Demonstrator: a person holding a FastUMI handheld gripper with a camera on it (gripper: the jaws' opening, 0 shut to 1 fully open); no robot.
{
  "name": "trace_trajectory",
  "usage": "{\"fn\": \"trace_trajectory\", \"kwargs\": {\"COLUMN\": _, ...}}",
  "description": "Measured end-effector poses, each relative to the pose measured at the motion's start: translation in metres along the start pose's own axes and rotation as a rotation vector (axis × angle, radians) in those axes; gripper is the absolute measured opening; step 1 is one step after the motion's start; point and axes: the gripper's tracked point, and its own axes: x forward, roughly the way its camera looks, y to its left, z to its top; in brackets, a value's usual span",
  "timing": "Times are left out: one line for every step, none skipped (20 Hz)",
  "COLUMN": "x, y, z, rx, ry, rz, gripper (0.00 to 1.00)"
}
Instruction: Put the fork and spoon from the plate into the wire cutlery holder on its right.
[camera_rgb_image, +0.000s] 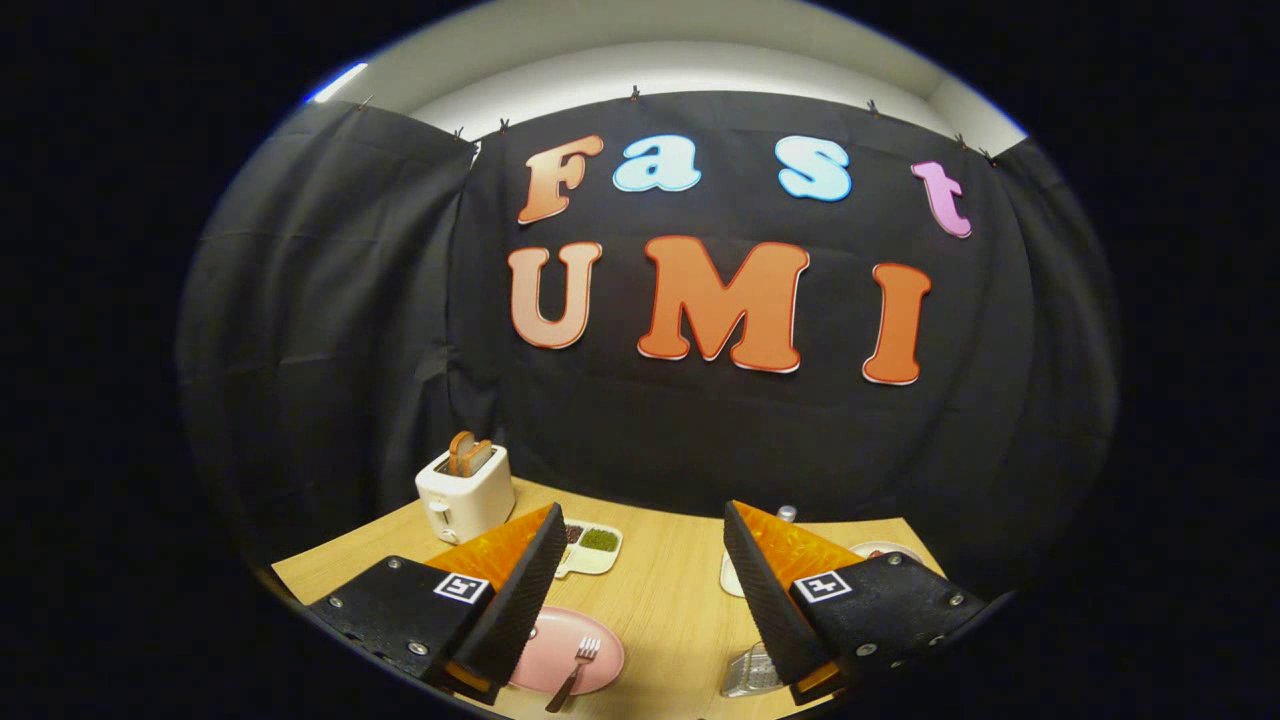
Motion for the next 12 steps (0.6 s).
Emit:
{"fn": "trace_trajectory", "kwargs": {"x": 0.004, "y": 0.006, "z": -0.01, "rx": 0.0, "ry": 0.03, "rz": 0.008, "gripper": 0.94}}
{"fn": "trace_trajectory", "kwargs": {"x": 0.008, "y": 0.011, "z": -0.021, "rx": -0.002, "ry": 0.066, "rz": 0.013, "gripper": 0.94}}
{"fn": "trace_trajectory", "kwargs": {"x": 0.01, "y": 0.016, "z": -0.034, "rx": -0.002, "ry": 0.103, "rz": 0.019, "gripper": 0.94}}
{"fn": "trace_trajectory", "kwargs": {"x": 0.013, "y": 0.021, "z": -0.046, "rx": 0.001, "ry": 0.143, "rz": 0.023, "gripper": 0.93}}
{"fn": "trace_trajectory", "kwargs": {"x": 0.015, "y": 0.026, "z": -0.06, "rx": 0.009, "ry": 0.186, "rz": 0.028, "gripper": 0.92}}
{"fn": "trace_trajectory", "kwargs": {"x": 0.016, "y": 0.031, "z": -0.072, "rx": 0.021, "ry": 0.224, "rz": 0.032, "gripper": 0.91}}
{"fn": "trace_trajectory", "kwargs": {"x": 0.017, "y": 0.034, "z": -0.084, "rx": 0.032, "ry": 0.264, "rz": 0.03, "gripper": 0.91}}
{"fn": "trace_trajectory", "kwargs": {"x": 0.018, "y": 0.038, "z": -0.095, "rx": 0.041, "ry": 0.3, "rz": 0.031, "gripper": 0.9}}
{"fn": "trace_trajectory", "kwargs": {"x": 0.019, "y": 0.042, "z": -0.107, "rx": 0.045, "ry": 0.337, "rz": 0.03, "gripper": 0.89}}
{"fn": "trace_trajectory", "kwargs": {"x": 0.02, "y": 0.046, "z": -0.118, "rx": 0.046, "ry": 0.375, "rz": 0.032, "gripper": 0.88}}
{"fn": "trace_trajectory", "kwargs": {"x": 0.02, "y": 0.049, "z": -0.131, "rx": 0.046, "ry": 0.412, "rz": 0.032, "gripper": 0.87}}
{"fn": "trace_trajectory", "kwargs": {"x": 0.021, "y": 0.052, "z": -0.142, "rx": 0.045, "ry": 0.449, "rz": 0.034, "gripper": 0.85}}
